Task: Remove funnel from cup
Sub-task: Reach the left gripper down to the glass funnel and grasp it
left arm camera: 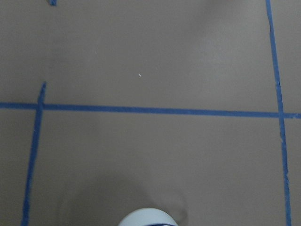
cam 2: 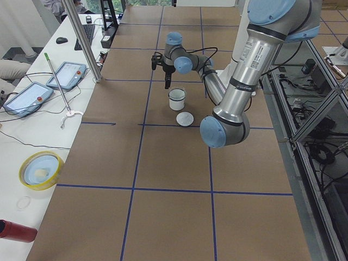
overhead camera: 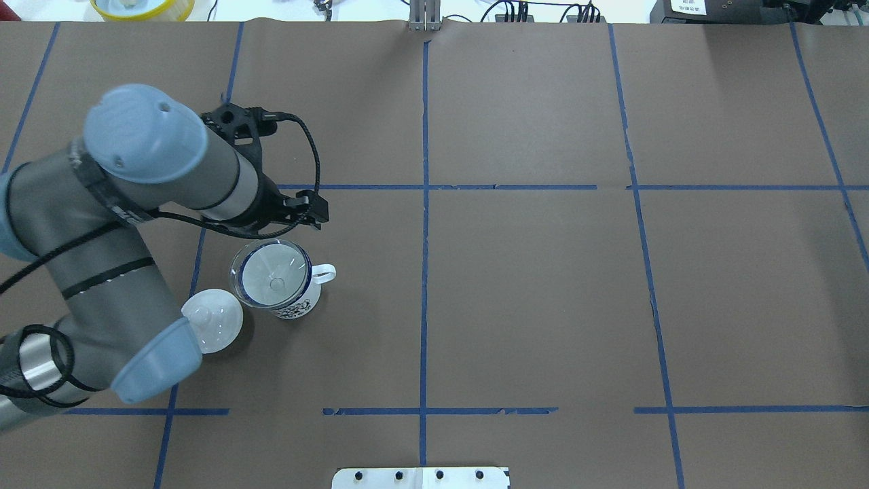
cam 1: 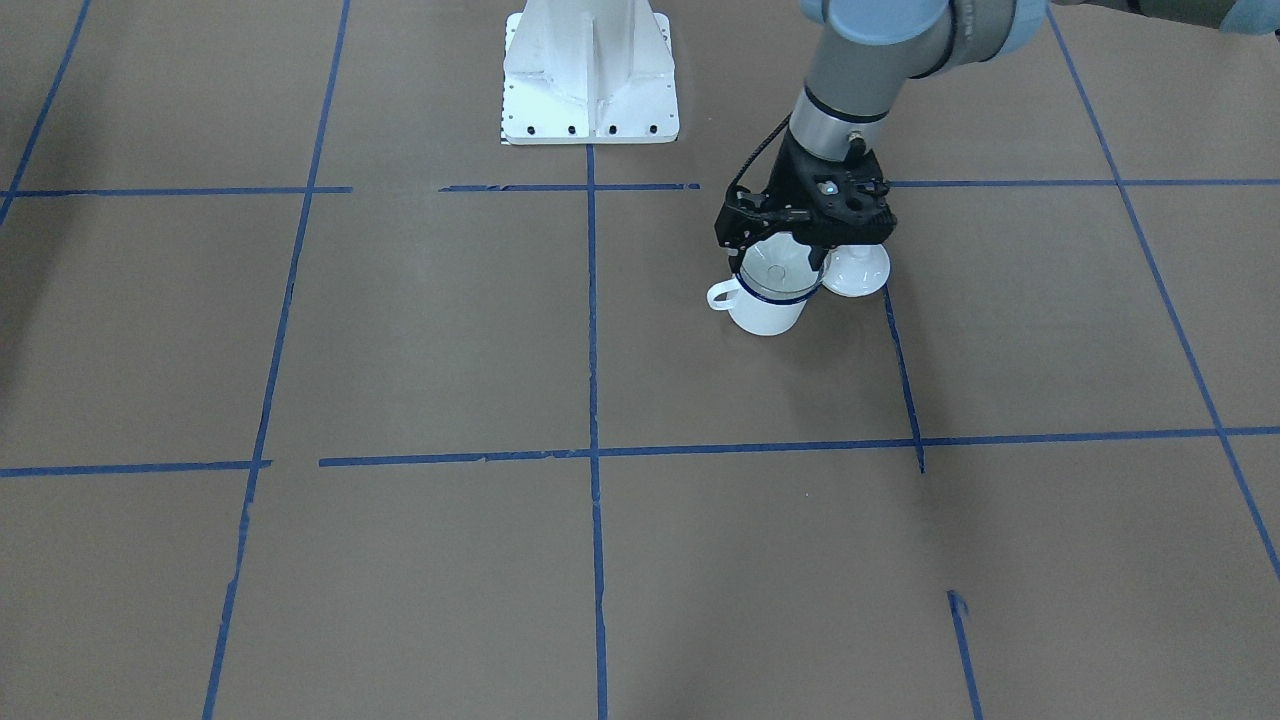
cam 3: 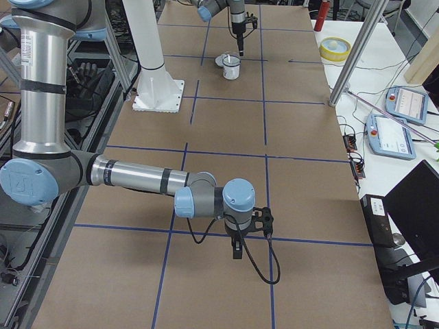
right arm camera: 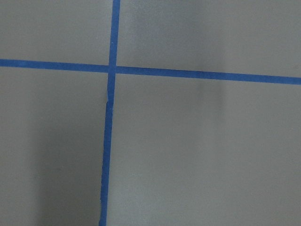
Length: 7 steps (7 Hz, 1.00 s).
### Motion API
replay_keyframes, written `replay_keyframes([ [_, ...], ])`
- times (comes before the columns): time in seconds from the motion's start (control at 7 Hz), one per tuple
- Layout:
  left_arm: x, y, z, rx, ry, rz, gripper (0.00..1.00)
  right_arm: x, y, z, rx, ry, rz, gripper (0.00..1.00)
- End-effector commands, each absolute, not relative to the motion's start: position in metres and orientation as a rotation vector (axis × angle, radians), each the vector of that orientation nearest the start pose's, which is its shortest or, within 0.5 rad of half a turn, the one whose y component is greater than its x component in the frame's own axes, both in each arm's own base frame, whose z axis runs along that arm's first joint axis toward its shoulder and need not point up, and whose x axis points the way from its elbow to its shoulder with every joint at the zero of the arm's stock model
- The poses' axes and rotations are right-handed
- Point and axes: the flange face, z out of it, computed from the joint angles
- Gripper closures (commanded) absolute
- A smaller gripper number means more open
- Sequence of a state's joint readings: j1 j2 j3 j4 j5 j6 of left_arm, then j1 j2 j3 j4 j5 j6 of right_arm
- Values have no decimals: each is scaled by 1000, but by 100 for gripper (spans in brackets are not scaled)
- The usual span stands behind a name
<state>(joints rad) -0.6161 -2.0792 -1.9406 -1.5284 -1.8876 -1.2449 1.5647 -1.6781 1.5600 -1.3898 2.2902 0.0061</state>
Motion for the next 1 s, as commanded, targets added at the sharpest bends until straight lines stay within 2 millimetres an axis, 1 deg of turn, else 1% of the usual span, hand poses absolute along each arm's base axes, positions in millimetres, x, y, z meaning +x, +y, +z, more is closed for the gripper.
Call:
replay_keyframes([
  [0.0, 468, -408, 230, 74, 823, -139, 25, 65, -449, 700, 56, -720, -23, 0],
  [0.29, 468, -407, 233, 69, 816, -137, 32, 65, -449, 700, 56, -720, -23, 0],
  [0.43, 467, -406, 232, 61, 801, -138, 71, 65, -449, 700, 56, -720, -23, 0],
  [0.57, 462, -402, 231, 42, 763, -139, 100, 65, -449, 700, 56, -720, -23, 0],
  [0.86, 451, -396, 221, 41, 759, -136, 100, 65, -449, 700, 56, -720, -23, 0],
])
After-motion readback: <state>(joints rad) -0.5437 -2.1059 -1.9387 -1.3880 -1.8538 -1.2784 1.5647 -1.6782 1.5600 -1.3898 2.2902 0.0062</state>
